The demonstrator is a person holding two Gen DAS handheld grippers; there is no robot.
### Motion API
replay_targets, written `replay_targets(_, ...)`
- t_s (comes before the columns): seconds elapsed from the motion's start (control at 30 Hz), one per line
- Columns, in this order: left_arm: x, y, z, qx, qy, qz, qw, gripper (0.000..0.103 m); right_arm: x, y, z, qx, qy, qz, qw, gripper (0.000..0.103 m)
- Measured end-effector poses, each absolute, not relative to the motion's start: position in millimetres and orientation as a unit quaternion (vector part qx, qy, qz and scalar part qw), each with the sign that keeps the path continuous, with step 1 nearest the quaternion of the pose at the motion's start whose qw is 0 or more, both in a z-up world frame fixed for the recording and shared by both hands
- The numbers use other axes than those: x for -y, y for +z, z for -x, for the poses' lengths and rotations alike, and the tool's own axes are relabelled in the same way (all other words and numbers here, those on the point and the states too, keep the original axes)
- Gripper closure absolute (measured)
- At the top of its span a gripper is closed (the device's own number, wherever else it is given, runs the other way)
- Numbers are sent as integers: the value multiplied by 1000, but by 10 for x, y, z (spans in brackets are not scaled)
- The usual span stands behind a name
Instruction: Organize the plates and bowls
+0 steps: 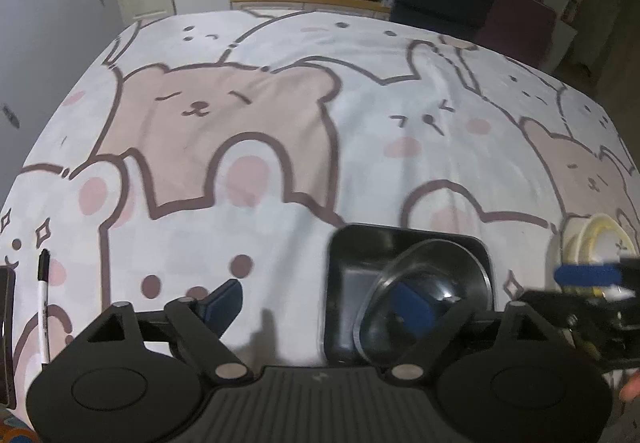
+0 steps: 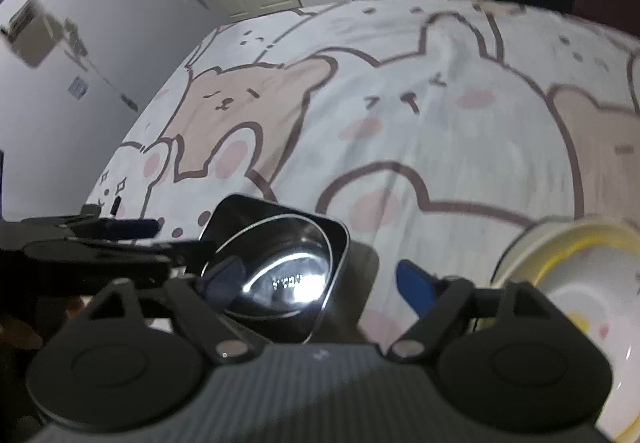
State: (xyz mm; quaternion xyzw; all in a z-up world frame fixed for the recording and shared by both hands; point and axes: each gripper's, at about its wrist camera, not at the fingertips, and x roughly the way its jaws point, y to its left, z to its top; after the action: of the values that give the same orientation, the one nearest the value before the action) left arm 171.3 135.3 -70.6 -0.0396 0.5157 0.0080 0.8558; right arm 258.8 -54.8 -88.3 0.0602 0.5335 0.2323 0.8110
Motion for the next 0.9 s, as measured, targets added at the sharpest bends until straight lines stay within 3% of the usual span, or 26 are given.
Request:
replay_targets(0.13,-1458,-743,-1792,-518,10,36,854,7,604,-1012,-2584,-560,215,-81,796,17)
replay_targets(0.5,-1638,-833,-1879,-525,-5,42,850,1,456,-1315,-2523,-605,202,-43,769,57)
replay_targets(0.63,-1678,-833,-1888,-520,-13,48,853,1,427,-1327,-2575,-605,201,-47,769,62)
replay_targets(0.73,-1683,-828,-1904,-518,-20,48,854,7,386,-1340,-2609,-603,201,-45,770,62)
replay_targets(0.9,-1661,-845,-1923,-523,-34,50,850,29,304,-1355,-2640,-603,198,-43,771,63)
